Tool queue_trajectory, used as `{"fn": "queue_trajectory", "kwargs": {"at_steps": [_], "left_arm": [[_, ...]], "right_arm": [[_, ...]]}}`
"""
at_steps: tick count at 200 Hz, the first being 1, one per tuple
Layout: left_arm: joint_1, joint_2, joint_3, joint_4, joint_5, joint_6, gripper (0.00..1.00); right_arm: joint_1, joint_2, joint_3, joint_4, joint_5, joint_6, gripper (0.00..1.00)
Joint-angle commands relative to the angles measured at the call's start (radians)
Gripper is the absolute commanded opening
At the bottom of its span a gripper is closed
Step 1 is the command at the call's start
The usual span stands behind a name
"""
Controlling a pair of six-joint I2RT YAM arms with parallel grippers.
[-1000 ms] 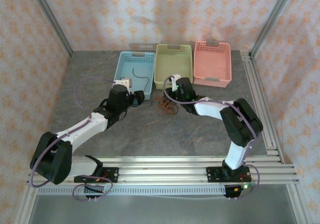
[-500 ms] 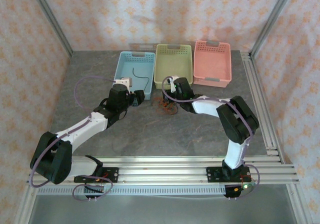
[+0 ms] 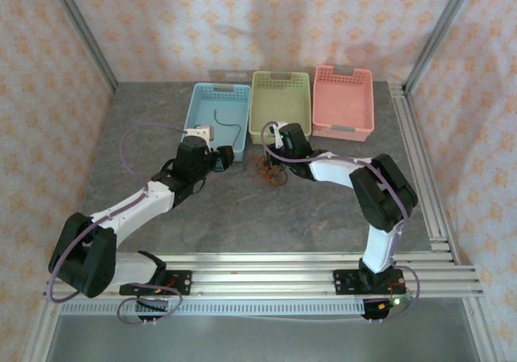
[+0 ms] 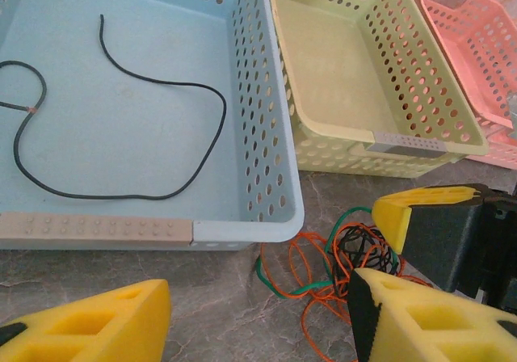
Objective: Untangle the cables
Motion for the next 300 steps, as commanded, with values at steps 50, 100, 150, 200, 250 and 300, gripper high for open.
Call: {"fn": "queue_trajectory", "kwargs": {"at_steps": [50, 100, 150, 200, 250, 300], "left_arm": [[-0.011, -0.002, 0.025, -0.010, -0.015, 0.027, 0.61], [-0.032, 0.012, 0.031, 0.015, 0.046, 0.046, 0.60], [-0.100, 0.048, 0.080, -0.020, 0.050, 0.110, 0.60], [-0.112, 0.061, 0.092, -0.023, 0.058, 0.123, 0.60], [-0.169, 0.152, 0.187, -0.101, 0.044, 0.182, 0.60], [-0.170, 0.324, 0.350, -0.234, 0.075, 0.168, 0.59]], "right_arm": [[0.000, -0.015, -0.006, 0.033, 0.034, 0.001, 0.00], [0.000, -0.073, -0.096, 0.203, -0.042, 0.017, 0.00], [0.002, -0.152, -0.214, 0.406, -0.045, 0.027, 0.00], [-0.012, -0.162, -0.226, 0.407, 0.013, 0.060, 0.00], [-0.050, -0.144, -0.223, 0.422, -0.024, 0.126, 0.00], [-0.074, -0.132, -0.223, 0.424, -0.026, 0.174, 0.00]]}}
